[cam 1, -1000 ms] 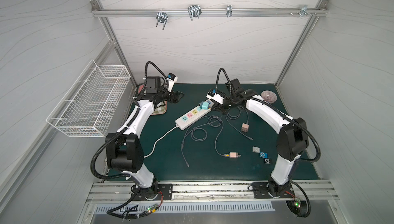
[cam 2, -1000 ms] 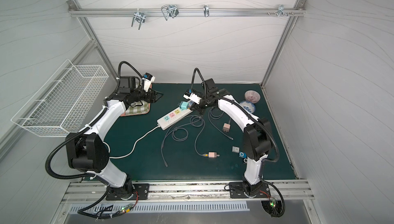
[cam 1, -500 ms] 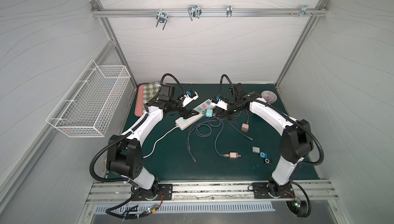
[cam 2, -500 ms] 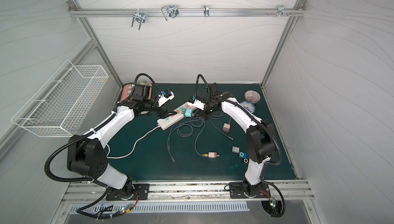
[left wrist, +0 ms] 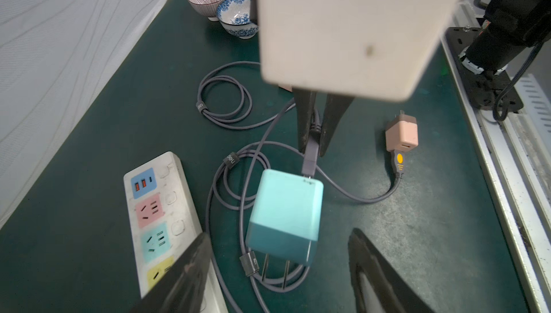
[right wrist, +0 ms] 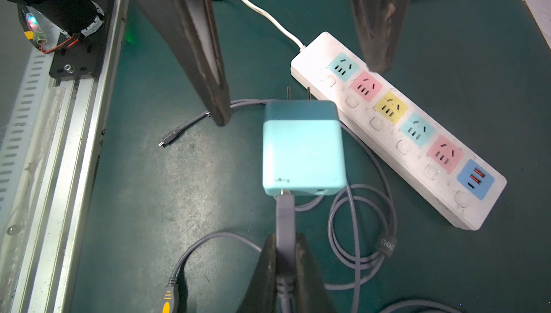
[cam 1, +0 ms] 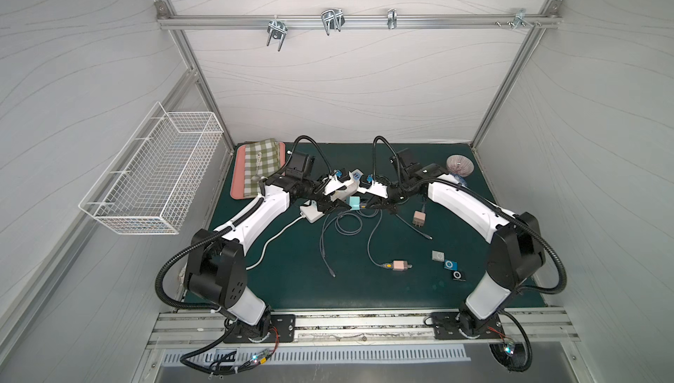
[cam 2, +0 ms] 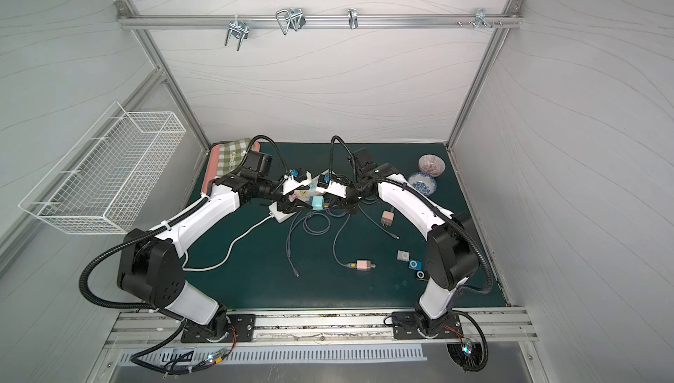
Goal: Charge mp3
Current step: Pick up the plug from the center of the board.
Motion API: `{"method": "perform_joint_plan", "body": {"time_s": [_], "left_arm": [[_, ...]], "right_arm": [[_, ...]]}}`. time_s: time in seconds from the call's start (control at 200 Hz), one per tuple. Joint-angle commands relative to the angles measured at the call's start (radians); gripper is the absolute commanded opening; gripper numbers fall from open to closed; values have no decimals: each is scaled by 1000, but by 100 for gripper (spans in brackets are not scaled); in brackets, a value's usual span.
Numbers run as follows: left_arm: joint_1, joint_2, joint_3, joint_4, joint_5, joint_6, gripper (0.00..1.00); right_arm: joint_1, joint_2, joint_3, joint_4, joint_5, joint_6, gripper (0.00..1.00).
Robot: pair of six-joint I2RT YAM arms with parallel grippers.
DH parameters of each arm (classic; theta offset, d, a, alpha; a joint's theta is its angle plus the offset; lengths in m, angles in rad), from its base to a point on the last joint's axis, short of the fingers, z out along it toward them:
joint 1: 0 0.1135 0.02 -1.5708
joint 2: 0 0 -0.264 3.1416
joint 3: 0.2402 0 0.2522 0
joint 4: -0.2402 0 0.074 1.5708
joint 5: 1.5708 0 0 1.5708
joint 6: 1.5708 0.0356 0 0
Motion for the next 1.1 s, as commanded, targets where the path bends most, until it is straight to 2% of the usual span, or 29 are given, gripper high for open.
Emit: {"method": "perform_joint_plan", "body": {"time_s": [0.0,0.3,0.48,0.58,0.835,0.97,1.04,1.095], "left_arm": [[-9,2,-15,27,48,13,66],[-28,21,-36,64,50,9,69],[-39,23,-63,133,39,-11,66],[-42,32,-65,128,38,-6,60],[-47,24,-75,152,35,-1,34],[-47,22,-75,154,29,4,15],[-47,15,-88,182,18,-9,12],[-46,5,-110,236,9,-44,12]], "right_arm": [[6,-58,-25,27,-14,-58,7],[5,-91,-60,64,-47,-66,7],[6,-82,-57,67,-68,-67,7],[5,-82,-56,74,-72,-61,7],[4,-68,-54,95,-97,-45,9],[-6,-66,-52,118,-95,-10,20],[-18,-67,-51,146,-89,40,40],[-30,-68,-43,159,-81,83,49]]}}
